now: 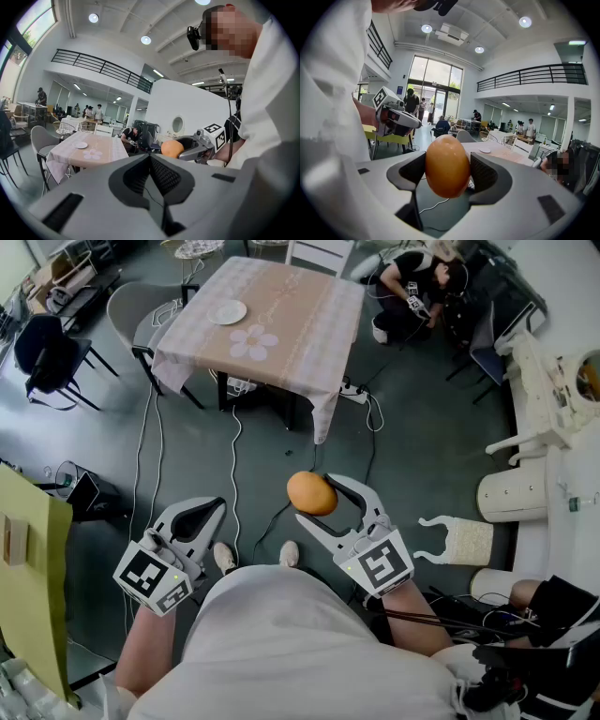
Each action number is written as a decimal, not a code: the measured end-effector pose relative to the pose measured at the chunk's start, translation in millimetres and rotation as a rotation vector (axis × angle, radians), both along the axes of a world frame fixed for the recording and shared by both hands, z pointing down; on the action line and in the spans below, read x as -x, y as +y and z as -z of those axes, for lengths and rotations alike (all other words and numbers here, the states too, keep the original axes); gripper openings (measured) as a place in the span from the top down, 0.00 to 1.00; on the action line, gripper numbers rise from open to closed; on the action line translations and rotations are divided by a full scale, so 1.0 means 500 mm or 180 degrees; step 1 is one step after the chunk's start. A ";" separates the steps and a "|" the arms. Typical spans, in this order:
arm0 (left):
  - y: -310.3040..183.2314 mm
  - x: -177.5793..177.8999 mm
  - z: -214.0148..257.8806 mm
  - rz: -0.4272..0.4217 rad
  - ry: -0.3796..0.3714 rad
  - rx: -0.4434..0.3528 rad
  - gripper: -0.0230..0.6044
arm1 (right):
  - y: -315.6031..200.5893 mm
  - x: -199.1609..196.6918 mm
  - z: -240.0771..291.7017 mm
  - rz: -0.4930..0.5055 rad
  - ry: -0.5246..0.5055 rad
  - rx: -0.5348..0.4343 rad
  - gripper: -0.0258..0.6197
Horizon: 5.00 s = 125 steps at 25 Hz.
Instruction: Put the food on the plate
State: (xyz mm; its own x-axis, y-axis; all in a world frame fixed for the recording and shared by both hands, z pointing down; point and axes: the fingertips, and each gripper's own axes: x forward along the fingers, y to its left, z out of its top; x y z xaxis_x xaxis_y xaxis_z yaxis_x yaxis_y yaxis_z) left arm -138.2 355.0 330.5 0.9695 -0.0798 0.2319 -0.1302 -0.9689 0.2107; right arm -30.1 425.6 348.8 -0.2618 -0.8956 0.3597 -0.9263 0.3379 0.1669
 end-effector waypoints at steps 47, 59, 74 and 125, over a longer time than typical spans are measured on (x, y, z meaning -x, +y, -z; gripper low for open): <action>-0.506 -0.095 -0.026 -0.0228 -0.0041 0.0020 0.95 | -0.594 -0.131 -0.049 -0.0113 0.0028 0.0194 0.48; -0.743 -0.064 -0.039 0.0504 -0.0057 0.0070 0.95 | -0.921 -0.213 -0.095 0.0278 0.0194 0.0316 0.48; -0.968 -0.248 -0.013 0.1137 -0.0139 0.0142 0.95 | -1.287 -0.399 -0.229 0.0906 0.0426 0.0540 0.48; -1.044 -0.253 -0.058 0.1915 -0.0528 0.0360 0.95 | -1.497 -0.469 -0.557 0.1197 0.0534 0.1206 0.48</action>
